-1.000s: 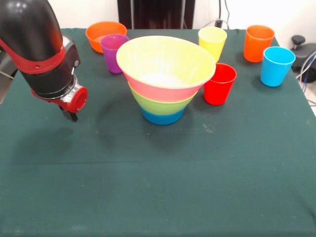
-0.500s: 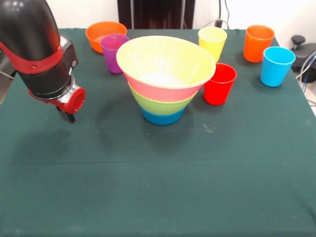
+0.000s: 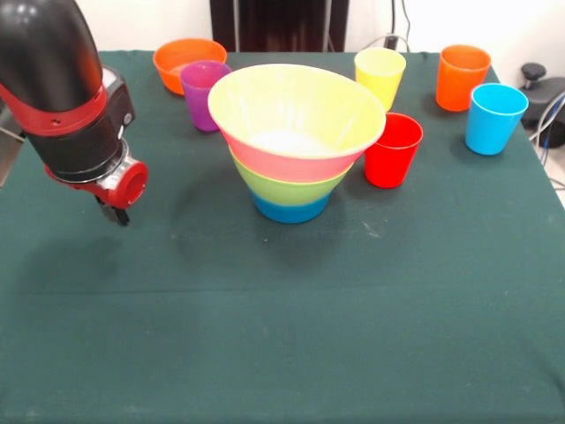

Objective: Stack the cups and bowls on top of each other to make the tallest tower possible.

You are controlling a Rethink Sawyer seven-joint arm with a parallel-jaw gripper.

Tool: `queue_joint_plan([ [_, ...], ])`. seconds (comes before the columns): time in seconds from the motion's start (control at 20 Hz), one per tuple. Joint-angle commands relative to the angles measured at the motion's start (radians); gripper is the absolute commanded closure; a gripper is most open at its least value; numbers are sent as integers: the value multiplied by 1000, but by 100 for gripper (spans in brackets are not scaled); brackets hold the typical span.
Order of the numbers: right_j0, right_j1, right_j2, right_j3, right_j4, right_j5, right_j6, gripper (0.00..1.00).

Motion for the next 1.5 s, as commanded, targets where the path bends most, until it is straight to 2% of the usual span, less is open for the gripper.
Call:
queue_joint_plan([
  [0.05, 9, 21, 84, -34, -78, 75, -203, 100],
  [1.2, 15, 4, 79, -29, -74, 91, -201, 100],
  [1.5, 1, -35, 78, 43, -62, 99, -201, 100],
])
